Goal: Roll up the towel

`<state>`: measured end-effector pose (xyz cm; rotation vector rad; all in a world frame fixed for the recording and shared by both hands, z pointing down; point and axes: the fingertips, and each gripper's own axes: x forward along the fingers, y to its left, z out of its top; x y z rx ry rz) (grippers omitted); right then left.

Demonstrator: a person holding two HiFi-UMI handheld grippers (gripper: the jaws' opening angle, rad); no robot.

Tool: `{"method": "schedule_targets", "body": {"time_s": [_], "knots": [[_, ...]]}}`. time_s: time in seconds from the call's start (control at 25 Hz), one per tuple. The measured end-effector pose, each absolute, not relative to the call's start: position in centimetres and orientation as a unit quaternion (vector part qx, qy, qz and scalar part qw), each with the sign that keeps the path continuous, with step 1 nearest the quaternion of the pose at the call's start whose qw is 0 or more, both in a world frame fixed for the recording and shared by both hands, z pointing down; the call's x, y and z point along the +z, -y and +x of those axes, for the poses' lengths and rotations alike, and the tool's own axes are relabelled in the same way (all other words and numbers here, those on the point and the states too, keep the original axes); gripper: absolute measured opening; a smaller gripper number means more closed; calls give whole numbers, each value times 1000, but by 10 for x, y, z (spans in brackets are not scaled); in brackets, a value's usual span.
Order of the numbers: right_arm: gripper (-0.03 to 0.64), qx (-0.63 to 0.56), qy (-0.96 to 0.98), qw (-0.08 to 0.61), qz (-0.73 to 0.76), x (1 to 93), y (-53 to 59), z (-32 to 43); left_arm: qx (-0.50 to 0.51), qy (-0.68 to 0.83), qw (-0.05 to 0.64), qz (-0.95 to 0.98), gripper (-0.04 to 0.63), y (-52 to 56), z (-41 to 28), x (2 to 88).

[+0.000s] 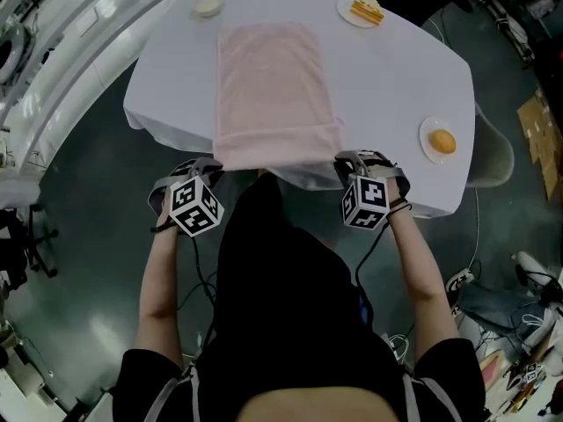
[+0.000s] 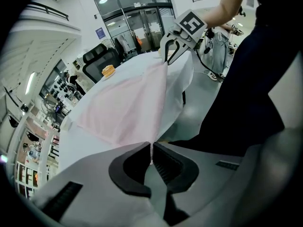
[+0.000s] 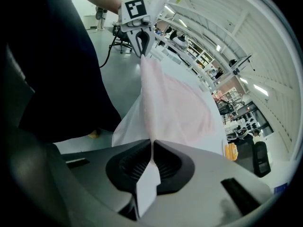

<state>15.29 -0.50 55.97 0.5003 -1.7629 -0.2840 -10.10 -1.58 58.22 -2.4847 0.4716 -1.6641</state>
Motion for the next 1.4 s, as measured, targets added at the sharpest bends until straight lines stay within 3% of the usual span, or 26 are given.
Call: {"method": "schedule_targets", "body": {"time_s": [0.48, 1.0, 1.4], "knots": [[21, -115, 763, 590, 236, 547, 12, 144, -522, -155, 51, -837, 18, 19, -108, 576], [21, -106, 757, 589, 263, 526, 113, 144, -495, -173, 54, -850, 18, 127, -106, 546], [23, -79, 745, 614, 251, 553, 173, 147, -507, -148, 36, -848, 18, 183, -104, 572]]}}
